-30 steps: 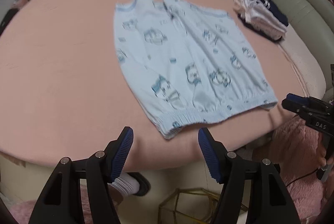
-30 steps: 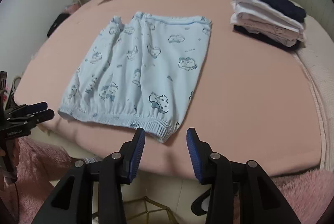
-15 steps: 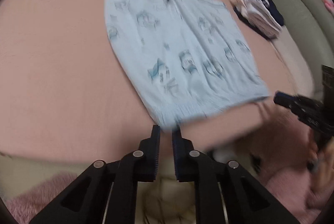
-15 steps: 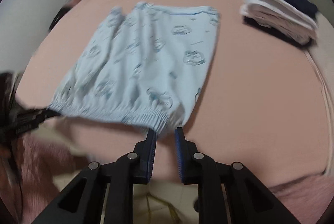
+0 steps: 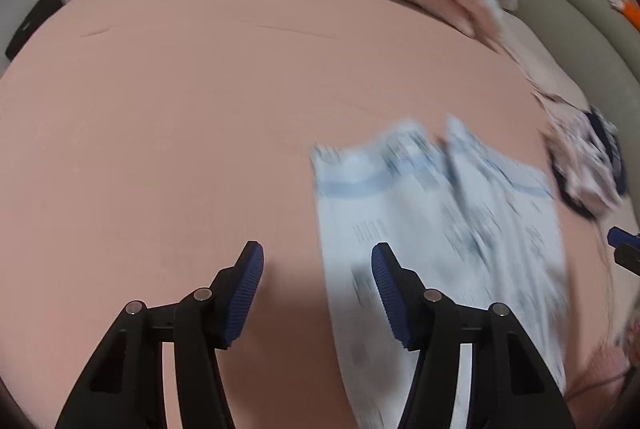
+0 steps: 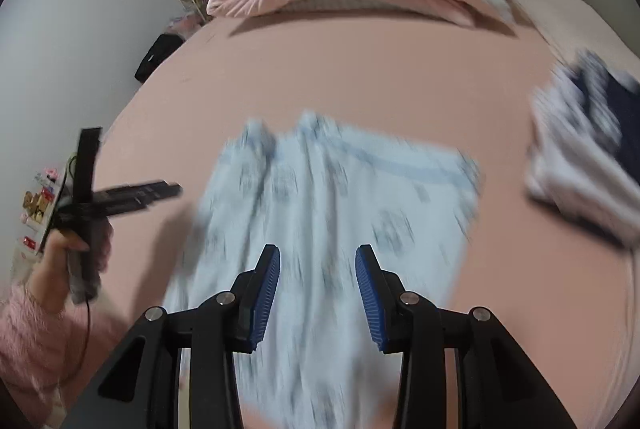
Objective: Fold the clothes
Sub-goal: 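Grasp the waistband with the left tool while the right tool grasps beside it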
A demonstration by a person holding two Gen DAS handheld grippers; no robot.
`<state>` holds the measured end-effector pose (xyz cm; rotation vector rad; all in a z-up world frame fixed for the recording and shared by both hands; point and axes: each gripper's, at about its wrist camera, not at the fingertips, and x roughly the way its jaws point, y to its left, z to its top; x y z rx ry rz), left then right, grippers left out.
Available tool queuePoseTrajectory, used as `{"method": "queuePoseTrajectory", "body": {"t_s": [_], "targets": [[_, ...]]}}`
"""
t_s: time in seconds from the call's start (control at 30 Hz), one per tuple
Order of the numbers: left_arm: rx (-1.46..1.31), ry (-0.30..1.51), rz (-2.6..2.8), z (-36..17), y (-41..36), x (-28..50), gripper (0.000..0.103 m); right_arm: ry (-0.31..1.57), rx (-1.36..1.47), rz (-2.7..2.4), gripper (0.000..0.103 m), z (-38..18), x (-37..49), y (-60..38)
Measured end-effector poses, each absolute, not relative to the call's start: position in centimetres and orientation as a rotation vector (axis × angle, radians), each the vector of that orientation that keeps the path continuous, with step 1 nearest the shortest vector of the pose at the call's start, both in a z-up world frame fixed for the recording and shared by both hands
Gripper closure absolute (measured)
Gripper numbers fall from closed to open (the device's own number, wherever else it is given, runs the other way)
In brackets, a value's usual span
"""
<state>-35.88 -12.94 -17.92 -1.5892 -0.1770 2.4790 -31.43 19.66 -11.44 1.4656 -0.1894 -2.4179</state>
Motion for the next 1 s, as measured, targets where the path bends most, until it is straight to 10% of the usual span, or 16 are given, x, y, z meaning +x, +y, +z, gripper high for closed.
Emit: {"method": "queuePoseTrajectory", "body": {"t_s": [0.23, 0.37, 1.0], "targets": [[-1.631, -0.289, 2.406, -21.8, -11.8, -41.1, 0.053, -0.173, 1.508, -2.33, 0.064, -16.1, -43.5, 13.1], [-1.594, -0.324, 2.361, -22.1, -10.9, -41.8, 0.098, -0.186, 1.587, -2.277, 0.064, -18.9, -47.1, 11.0], [-1.663, -0.476, 2.605, -21.4, -21.1, -36.8, 0.1, -0.11, 1.715, -2.175, 0.065, -22.7, -49.4, 6.5]]}}
